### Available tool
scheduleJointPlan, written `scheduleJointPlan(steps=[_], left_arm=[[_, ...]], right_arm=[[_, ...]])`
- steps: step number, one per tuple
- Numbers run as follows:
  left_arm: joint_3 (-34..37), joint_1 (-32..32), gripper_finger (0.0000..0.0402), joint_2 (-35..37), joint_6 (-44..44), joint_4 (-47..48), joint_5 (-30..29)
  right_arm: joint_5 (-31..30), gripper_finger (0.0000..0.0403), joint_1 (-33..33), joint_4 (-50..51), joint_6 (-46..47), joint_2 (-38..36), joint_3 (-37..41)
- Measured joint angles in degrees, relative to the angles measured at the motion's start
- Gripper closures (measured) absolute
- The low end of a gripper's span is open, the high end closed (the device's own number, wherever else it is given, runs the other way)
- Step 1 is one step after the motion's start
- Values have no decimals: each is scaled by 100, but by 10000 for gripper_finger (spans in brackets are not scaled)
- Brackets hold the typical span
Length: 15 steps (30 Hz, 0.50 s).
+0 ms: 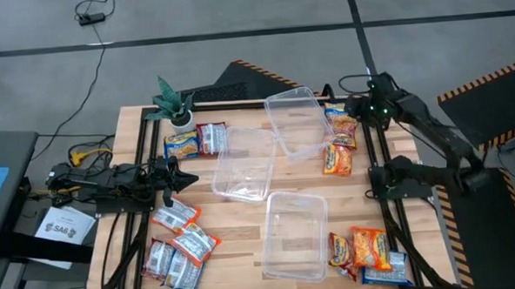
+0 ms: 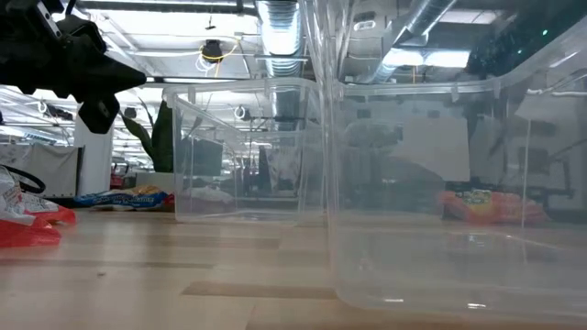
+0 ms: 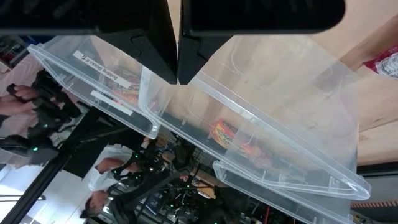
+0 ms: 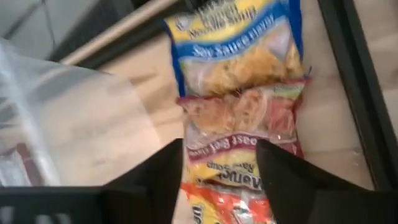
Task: Sort Maruchan noodles
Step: Put the red noodle pack into the top transparent bin
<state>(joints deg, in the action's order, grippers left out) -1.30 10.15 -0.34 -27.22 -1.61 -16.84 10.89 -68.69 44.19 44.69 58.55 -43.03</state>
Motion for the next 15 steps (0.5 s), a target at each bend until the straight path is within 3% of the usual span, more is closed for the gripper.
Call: scheduleJointPlan(steps=[5, 15], left_arm=[[0, 0, 401, 0, 0, 1, 0], [0, 0, 401, 0, 0, 0, 0]], right_arm=[[-230, 125, 31, 172, 10, 506, 95], [-585, 121, 286, -359, 260, 1174, 424]])
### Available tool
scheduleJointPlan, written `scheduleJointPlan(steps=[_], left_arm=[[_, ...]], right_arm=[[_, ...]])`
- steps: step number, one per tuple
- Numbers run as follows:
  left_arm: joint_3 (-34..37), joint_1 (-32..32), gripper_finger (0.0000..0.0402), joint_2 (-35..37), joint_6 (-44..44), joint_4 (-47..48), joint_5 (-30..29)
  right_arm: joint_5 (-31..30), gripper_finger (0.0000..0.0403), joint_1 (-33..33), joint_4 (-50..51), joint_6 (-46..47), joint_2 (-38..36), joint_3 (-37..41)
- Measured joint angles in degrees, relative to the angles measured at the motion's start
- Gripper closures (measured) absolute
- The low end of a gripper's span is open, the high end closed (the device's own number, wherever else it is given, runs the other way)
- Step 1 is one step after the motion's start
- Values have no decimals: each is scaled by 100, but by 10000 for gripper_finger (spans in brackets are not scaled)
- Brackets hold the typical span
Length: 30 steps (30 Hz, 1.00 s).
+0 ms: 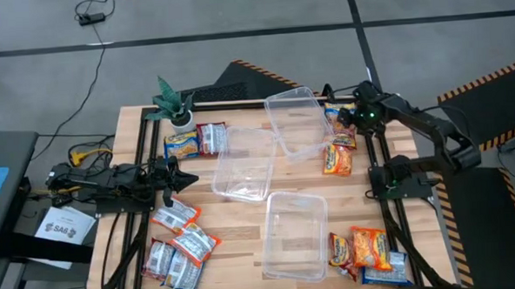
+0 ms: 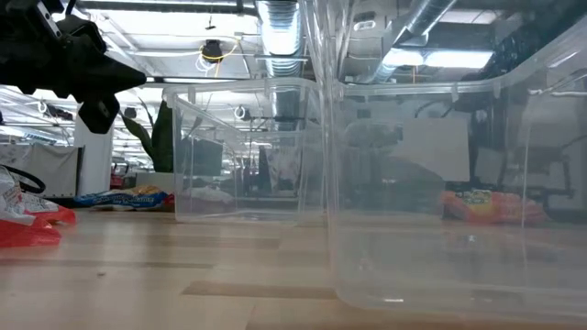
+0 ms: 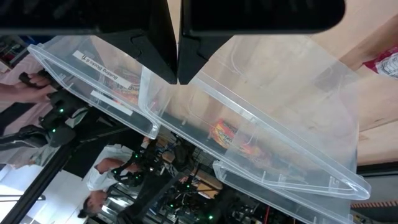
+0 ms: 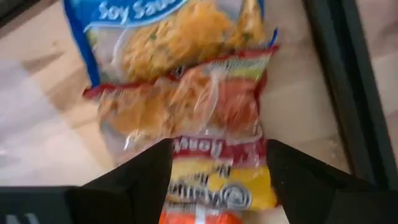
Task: Sort Maruchan noodles
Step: Put the red noodle pack into the top transparent bin
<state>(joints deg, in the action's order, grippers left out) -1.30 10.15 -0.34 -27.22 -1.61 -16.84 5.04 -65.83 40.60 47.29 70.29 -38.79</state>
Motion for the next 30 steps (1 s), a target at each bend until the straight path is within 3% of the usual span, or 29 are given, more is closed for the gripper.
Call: scheduleJointPlan(steps=[13, 17, 24, 30], left_arm=[[-2, 0, 401, 0, 0, 0, 0], [-2, 0, 402, 2, 0, 1, 0], [0, 2, 401, 1, 0, 1, 0], [-2, 2, 402, 1, 0, 1, 0]], right_arm=[[-90, 135, 21, -163, 83, 922, 0], [-90, 197, 23, -184, 17, 1034, -11], [-206, 377, 21, -141, -274, 798, 4], [-315, 381, 18, 87, -237, 63, 7]])
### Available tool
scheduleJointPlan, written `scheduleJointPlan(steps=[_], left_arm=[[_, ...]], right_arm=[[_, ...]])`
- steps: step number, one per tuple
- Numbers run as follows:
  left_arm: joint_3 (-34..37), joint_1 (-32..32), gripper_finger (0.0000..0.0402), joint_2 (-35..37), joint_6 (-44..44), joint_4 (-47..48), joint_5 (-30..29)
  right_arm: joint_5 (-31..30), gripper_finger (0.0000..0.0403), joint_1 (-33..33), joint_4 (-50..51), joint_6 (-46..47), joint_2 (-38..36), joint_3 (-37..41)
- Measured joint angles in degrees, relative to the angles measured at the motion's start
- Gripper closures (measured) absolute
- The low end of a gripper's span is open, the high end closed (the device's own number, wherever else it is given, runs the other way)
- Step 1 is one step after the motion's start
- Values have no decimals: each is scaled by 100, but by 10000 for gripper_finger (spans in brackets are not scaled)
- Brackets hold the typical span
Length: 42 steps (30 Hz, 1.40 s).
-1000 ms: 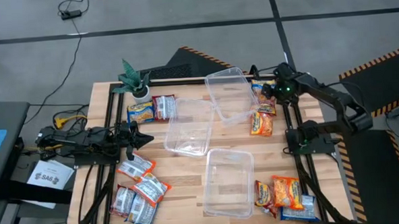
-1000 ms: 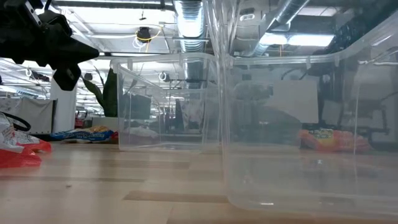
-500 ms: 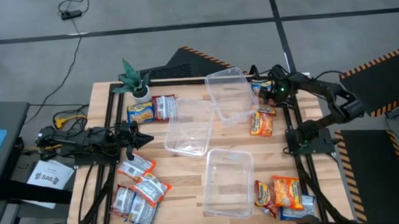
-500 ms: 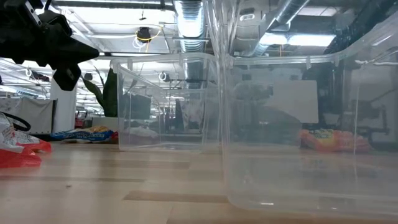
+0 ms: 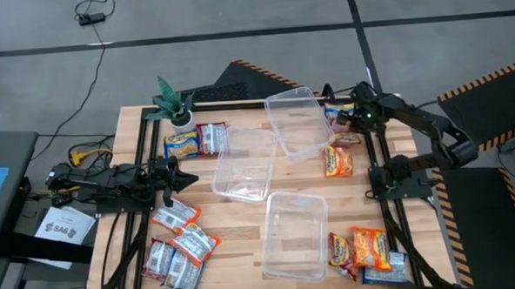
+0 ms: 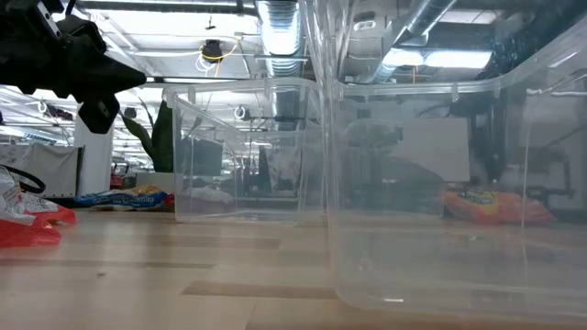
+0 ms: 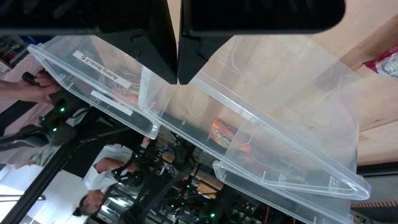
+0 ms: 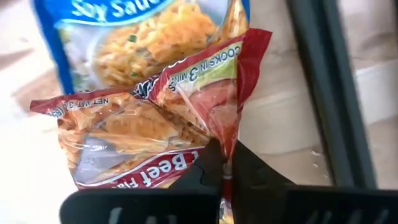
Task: Sort Maruchan noodles
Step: Put the red noodle pack into the top transparent bin
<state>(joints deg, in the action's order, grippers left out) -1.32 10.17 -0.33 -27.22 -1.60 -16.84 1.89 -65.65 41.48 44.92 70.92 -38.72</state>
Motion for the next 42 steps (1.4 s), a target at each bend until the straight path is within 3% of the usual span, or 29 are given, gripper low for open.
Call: scheduleJointPlan(steps=[9, 16, 19, 22, 30, 35, 42], left_arm=[[0, 1, 401, -1, 0, 1, 0], [2, -1, 402, -1, 0, -1, 0], [0, -1, 401, 1, 0, -1, 0], [0, 0, 401, -1, 0, 0, 0], [2, -1, 401, -1, 0, 0, 0], [2, 0, 401, 0, 0, -1, 0], [0, 0, 401, -1, 0, -1, 0]], right_arm=[[-396, 394, 0, 237, 299, -1379, -492], [-493, 394, 144, -229, 452, -1797, -1408], [-370, 394, 643, -321, 381, -1735, -1492], [-341, 394, 1475, -1043, 402, -1605, -1521], [-1180, 394, 3100, -1628, 610, -886, -1519], [-1235, 394, 3469, -1625, 584, -322, -1515], [-1229, 376, 3478, -1622, 570, 34, -1513]])
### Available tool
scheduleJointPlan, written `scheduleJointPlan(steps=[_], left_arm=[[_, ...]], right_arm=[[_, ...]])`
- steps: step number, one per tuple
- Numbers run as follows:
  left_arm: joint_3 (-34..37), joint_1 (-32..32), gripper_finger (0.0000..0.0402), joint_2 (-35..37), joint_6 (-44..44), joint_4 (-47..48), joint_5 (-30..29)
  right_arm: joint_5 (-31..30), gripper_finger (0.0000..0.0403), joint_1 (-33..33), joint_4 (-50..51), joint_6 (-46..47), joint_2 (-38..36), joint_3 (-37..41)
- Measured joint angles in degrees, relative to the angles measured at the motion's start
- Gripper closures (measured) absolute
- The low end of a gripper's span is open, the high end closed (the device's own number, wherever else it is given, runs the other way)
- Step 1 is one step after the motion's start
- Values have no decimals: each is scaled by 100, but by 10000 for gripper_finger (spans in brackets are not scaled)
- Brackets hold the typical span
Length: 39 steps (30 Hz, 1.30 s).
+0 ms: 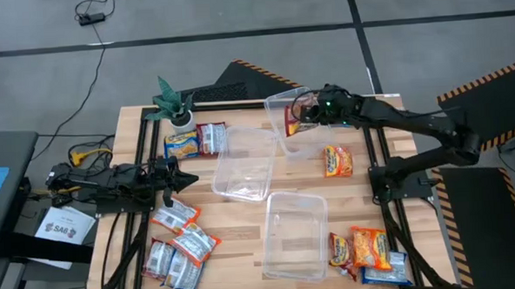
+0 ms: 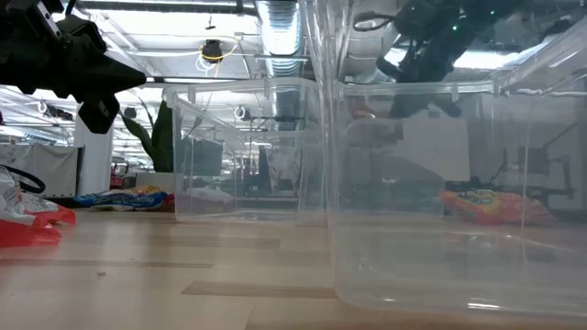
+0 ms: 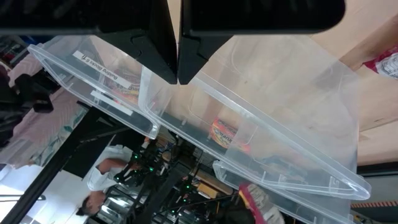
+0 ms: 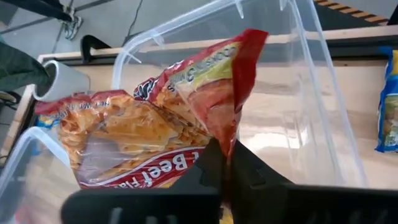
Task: Sort Maruchan noodles
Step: Put the red noodle pack into the top transparent bin
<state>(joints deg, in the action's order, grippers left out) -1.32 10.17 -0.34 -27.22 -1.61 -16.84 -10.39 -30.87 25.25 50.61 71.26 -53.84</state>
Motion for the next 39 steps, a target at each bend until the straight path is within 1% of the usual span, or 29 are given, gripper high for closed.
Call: scheduleJointPlan(steps=[5, 8, 13, 16, 19, 21, 23, 26, 29, 32, 33, 35, 37, 39], left_arm=[[2, 0, 401, 0, 0, 1, 0], [1, -1, 401, 0, 0, 1, 0], [2, -1, 401, 1, 0, 1, -1], [1, -1, 401, 1, 0, 1, 0], [0, 0, 401, 0, 0, 0, -39], [2, -1, 401, 0, -10, 0, -35], [1, -2, 401, 0, -236, -9, -35], [0, -2, 401, -2, -1119, -309, -35], [0, -2, 401, 2, -2071, -717, -44], [0, -1, 401, 0, -2522, -826, -71], [0, -1, 401, 0, -2582, -847, -148], [0, 0, 401, 2, -2795, -839, -566], [0, -4, 401, 0, -3333, -873, -1284], [0, -71, 401, 0, -3654, -952, -2208]], right_arm=[[177, 332, -103, -28, -57, 29, 0], [258, 304, -194, -241, -96, 25, 0], [329, 241, -301, -525, -151, -13, -22], [583, 205, -391, -483, -158, -13, -123], [825, 180, -458, -476, -213, -13, -268], [1006, 171, -468, -466, -334, -16, -448], [1254, 168, -466, -494, -594, -121, -666], [1493, 170, -334, -579, -1038, -306, -1034], [1676, 174, -198, -510, -1256, -533, -1251], [1803, 176, -16, -554, -1449, -812, -1388], [1814, 176, 43, -551, -1484, -903, -1394], [1819, 177, 158, -492, -1511, -1094, -1394], [1819, 177, 282, -523, -1515, -1276, -1394], [1816, 177, 376, -518, -1513, -1449, -1394]])
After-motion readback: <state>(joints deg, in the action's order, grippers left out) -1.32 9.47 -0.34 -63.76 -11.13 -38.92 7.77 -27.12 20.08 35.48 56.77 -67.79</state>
